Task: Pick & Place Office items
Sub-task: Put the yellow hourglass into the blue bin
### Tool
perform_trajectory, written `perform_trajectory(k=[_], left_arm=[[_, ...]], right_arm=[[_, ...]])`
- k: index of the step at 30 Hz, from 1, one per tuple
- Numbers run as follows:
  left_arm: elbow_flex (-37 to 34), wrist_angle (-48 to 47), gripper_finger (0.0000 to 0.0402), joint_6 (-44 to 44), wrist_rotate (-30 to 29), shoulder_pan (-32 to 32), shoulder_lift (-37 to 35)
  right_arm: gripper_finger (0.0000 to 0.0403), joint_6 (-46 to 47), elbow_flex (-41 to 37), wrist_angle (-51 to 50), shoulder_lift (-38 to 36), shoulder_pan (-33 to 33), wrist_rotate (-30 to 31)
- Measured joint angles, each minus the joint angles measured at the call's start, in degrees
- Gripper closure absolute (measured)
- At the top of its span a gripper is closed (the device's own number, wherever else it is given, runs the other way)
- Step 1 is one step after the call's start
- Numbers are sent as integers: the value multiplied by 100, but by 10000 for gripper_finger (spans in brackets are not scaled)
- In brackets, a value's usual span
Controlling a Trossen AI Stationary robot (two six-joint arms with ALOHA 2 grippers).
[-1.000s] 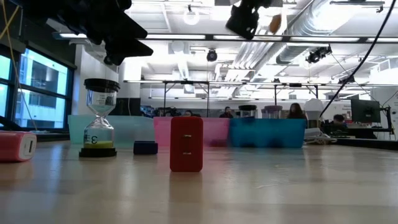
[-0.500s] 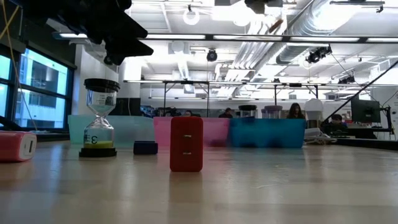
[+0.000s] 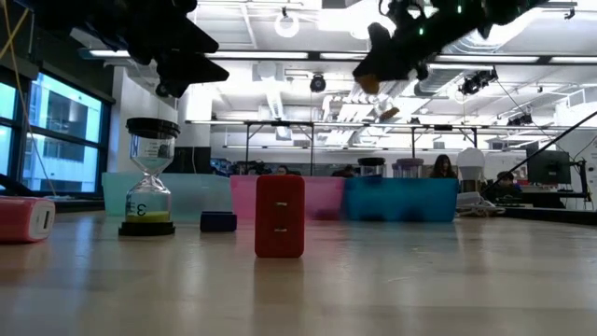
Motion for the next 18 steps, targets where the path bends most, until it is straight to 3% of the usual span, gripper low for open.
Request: perform_trajectory(k=[8, 12, 18], left_arm=[[0, 0, 175, 0, 2, 0, 0], [0, -2, 175, 0, 3, 0, 0], [0, -26, 175, 0, 4, 0, 0]], right_arm=[[205, 128, -1159, 2262, 216, -223, -284], [219, 104, -1392, 2530, 226, -319, -89], [211, 236, -1620, 2614, 222, -738, -91]])
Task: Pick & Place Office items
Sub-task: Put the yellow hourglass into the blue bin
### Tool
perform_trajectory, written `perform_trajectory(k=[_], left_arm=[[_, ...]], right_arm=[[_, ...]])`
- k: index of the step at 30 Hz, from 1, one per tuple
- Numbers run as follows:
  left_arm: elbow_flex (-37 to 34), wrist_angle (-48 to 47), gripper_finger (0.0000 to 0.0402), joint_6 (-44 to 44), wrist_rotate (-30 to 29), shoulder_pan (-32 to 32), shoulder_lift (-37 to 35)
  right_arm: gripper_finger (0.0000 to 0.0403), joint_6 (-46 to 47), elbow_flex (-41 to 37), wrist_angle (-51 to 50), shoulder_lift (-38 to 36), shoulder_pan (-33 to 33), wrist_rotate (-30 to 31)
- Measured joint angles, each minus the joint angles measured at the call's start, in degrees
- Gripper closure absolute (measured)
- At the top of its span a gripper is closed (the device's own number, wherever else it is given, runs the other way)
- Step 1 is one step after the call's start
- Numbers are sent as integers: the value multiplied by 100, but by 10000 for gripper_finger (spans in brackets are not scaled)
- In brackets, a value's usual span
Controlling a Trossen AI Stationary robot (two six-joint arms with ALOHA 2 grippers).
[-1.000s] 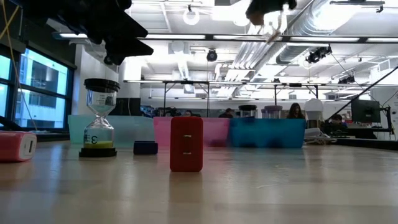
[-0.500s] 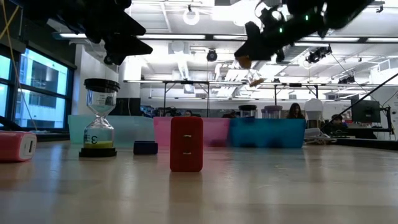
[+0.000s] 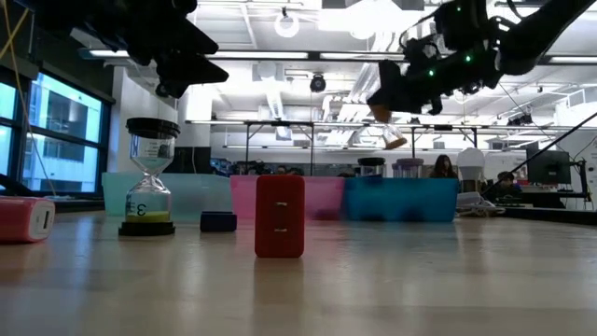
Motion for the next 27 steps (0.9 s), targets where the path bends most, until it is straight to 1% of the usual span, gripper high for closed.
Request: perform_trajectory(k=[3, 4, 7, 8, 11, 14, 16, 20, 24, 27], left_arm=[[0, 2, 175, 2, 0, 0, 0], [0, 2, 175, 4, 0, 0, 0], [0, 4, 175, 4, 0, 0, 0], [0, 6, 175, 13, 0, 0, 0], [0, 5, 175, 70, 0, 0, 0], [0, 7, 175, 103, 0, 0, 0], [0, 9, 175, 104, 0, 0, 0], [0, 4, 175, 102, 0, 0, 0], [0, 5, 175, 74, 0, 0, 0], [0, 6, 175, 72, 0, 0, 0]], right_arm=[[205, 39, -37, 126, 0, -293, -21], [207, 102, -54, 164, 0, -406, -117], [220, 393, -87, 162, 30, -734, -674], [220, 453, -87, 201, 92, -805, -744], [218, 525, -86, 244, 451, -900, -774], [205, 665, -84, 533, 887, -1041, -947], [203, 753, -84, 792, 1200, -1106, -947], [219, 780, -89, 1311, 1621, -1100, -1051], [219, 718, -87, 1553, 1764, -1106, -1054], [202, 610, -84, 1474, 1755, -1152, -856]])
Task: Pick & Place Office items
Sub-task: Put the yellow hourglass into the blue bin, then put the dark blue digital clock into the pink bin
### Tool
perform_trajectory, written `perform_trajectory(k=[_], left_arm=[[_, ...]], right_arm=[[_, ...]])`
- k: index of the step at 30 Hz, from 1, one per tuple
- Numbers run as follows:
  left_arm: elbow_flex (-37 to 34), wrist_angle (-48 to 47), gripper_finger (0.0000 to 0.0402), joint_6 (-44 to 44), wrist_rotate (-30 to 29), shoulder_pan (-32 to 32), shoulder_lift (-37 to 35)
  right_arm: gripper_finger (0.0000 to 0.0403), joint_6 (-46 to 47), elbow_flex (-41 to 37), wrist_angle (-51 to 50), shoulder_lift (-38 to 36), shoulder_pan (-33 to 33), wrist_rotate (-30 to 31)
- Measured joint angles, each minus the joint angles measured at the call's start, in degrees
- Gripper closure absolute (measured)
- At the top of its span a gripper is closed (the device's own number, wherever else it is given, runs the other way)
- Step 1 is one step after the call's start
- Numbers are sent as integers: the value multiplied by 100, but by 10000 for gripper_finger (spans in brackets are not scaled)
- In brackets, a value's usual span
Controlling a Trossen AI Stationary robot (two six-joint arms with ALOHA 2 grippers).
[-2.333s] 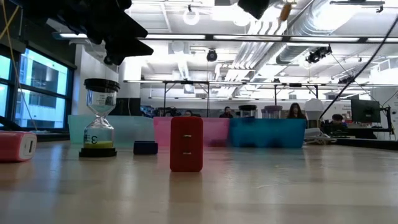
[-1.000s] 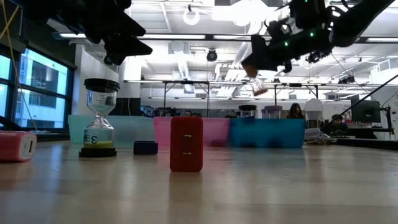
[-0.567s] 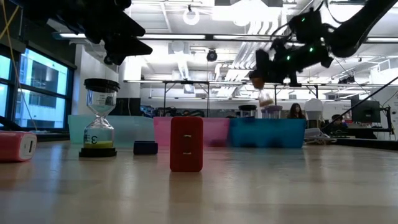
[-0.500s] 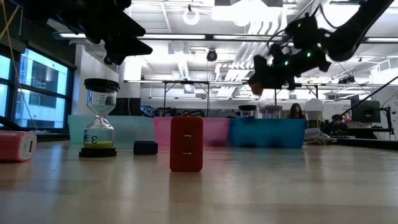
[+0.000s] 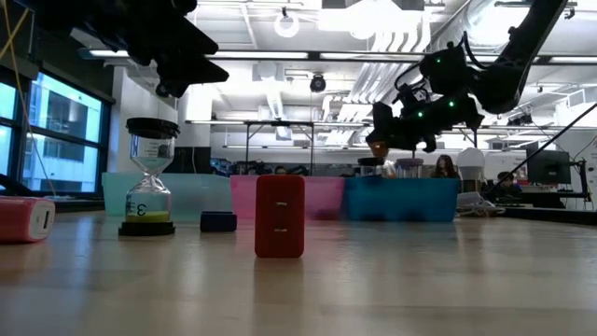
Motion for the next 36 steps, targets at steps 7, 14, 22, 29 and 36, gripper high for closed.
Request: perform_trajectory(k=[7, 14, 22, 29, 36], left_arm=[[0, -2, 175, -23, 0, 0, 0], [0, -2, 175, -35, 0, 0, 0], [0, 0, 175, -35, 0, 0, 0], [0, 1, 175, -33, -1, 0, 0], [0, 1, 175, -32, -7, 1, 0]], right_arm=[[221, 144, 0, -469, 2, -251, -235], [198, 146, 0, -521, 2, -247, -229], [215, 53, 0, -753, 2, -247, -336], [290, -30, 0, -619, 2, -247, -351], [329, -122, 2, -382, -152, -231, -863]])
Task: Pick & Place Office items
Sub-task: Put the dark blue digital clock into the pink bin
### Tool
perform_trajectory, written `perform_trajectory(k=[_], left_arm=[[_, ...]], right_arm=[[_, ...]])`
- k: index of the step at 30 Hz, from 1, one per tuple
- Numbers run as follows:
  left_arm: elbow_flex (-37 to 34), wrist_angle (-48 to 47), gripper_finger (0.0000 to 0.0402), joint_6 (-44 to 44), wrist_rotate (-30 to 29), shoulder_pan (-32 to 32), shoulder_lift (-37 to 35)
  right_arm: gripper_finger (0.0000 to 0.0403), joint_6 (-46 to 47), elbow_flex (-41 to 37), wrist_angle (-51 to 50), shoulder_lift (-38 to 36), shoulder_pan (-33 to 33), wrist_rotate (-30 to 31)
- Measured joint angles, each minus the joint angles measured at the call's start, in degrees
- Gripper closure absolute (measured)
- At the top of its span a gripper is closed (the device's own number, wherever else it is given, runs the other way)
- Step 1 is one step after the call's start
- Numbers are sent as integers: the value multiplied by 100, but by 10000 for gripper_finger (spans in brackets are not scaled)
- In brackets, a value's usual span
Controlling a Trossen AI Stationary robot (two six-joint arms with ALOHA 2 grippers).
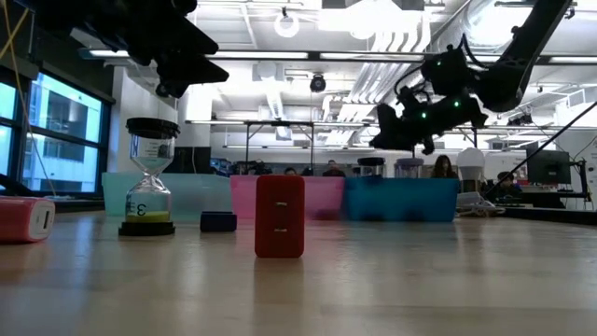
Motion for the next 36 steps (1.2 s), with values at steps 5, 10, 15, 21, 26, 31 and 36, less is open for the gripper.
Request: perform_trajectory(k=[5, 10, 15, 21, 26, 31, 36], left_arm=[[0, 30, 175, 0, -9, -1, 0], [0, 55, 175, 1, -12, 1, 0], [0, 54, 175, 1, -11, -1, 0], [0, 52, 175, 4, -11, -1, 0], [0, 48, 175, 4, -11, -1, 0], [0, 46, 175, 4, -11, 1, 0], [-2, 152, 175, 194, -11, 0, 0]], right_arm=[[343, -241, 0, -11, -455, 189, -361], [352, -659, 0, -40, -1137, 566, -1258], [365, -1187, 0, -149, -1883, 1412, -2033], [376, -1633, 0, -962, -2450, 2444, -1919], [364, -1765, 0, -1378, -2508, 3032, -1427], [330, -1811, 0, -1438, -2497, 3548, -932], [263, -1798, 0, -1574, -2486, 4118, -59]])
